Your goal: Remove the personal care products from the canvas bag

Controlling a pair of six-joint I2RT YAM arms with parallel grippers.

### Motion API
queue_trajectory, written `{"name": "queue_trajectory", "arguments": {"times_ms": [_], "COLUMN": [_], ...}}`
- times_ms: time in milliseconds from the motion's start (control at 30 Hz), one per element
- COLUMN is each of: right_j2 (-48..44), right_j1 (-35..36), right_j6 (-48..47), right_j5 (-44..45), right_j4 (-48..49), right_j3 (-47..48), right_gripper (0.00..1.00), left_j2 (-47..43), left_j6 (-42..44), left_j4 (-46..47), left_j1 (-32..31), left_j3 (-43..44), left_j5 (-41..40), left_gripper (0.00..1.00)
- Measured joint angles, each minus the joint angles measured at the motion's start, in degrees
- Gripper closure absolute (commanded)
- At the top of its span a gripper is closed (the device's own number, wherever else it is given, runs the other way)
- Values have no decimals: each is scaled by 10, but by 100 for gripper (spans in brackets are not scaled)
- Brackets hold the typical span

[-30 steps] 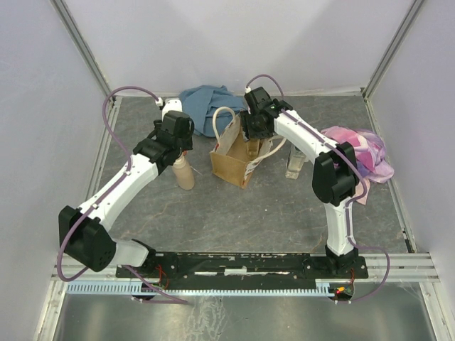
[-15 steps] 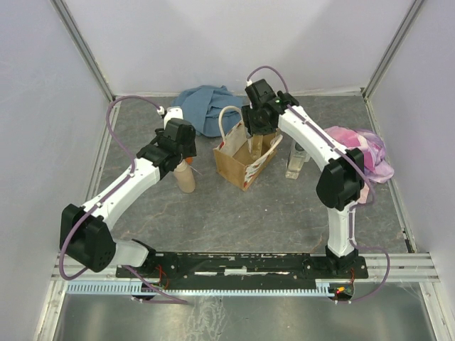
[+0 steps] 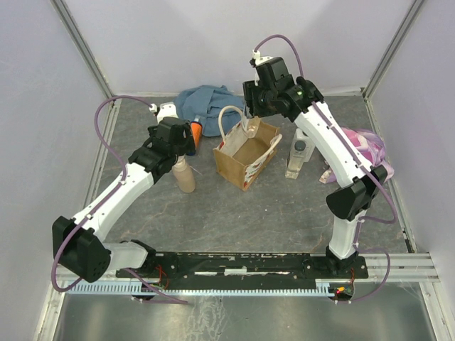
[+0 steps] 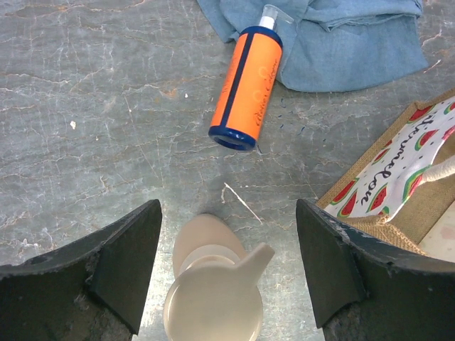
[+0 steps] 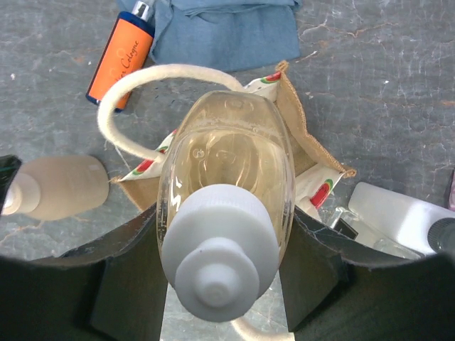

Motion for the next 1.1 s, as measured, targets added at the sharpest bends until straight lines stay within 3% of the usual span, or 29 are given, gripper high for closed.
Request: {"name": "queue_trajectory", "arguments": {"times_ms": [167,400,633,733,900,1100], "right_j2": [0,19,73,98,134,148], "right_j1": [9,-22,-118,-155,-190,-209], "right_j6": [-12,-24,-13,-14,-20,-20], "right_j5": [6,18,-4,-9,-13,-23], "right_j4": [-36,-42,-41,-37,-24,50], "right_j3": [71,142,177,179,169,63], "right_gripper": [44,44,42,42,45,46], "left_j2": [-1,16,156,222,247,260], "left_j6": [0,1,17,16,16,16], "left_j4": [0,3,0,-9,-17,-15], "left_j1": [0,1,50,74,82,80], "left_j3": [1,15,133,191,197,209], "left_j5": [0,-9,0,18,48,58], "left_gripper": [16,6,13,13,13,14]}}
